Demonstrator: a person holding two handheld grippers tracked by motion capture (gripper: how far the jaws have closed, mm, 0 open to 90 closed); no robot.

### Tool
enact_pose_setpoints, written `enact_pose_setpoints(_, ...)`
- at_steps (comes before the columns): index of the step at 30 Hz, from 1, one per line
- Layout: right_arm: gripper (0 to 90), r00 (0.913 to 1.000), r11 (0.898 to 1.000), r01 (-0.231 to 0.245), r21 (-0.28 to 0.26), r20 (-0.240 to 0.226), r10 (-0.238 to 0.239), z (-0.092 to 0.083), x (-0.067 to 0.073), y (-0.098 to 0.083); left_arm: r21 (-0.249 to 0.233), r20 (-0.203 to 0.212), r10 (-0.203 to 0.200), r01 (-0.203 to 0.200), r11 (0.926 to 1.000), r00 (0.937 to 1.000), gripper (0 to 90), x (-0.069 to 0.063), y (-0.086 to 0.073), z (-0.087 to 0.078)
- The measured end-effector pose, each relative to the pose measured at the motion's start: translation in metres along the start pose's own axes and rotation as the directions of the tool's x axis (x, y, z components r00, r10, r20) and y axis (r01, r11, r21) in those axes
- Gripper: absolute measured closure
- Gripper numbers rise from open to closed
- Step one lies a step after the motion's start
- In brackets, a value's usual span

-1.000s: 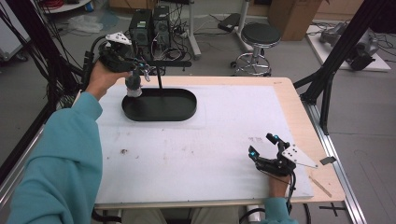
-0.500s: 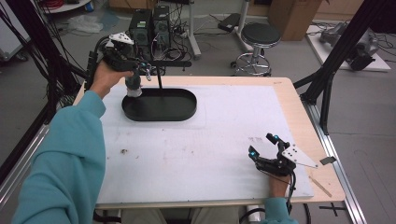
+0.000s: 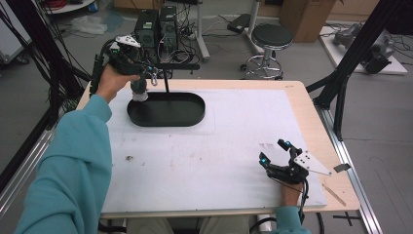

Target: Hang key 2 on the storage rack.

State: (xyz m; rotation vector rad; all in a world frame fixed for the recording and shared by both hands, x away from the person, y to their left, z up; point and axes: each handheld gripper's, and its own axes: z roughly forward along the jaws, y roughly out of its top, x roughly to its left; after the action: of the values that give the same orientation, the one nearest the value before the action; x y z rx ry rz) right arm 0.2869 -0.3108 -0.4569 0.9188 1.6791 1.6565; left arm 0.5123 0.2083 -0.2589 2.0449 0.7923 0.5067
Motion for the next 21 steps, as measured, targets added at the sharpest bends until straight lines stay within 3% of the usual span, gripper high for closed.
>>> enact_pose_setpoints(21,10.7,1.0,1.0,0.003,-0.001,0.002,-0.003,0.0002,-0.0005,0.0,0.016,-0.01,-0.01,0.01,0.9998,0.9999,88.2,0.0054,-0.0039,0.0049)
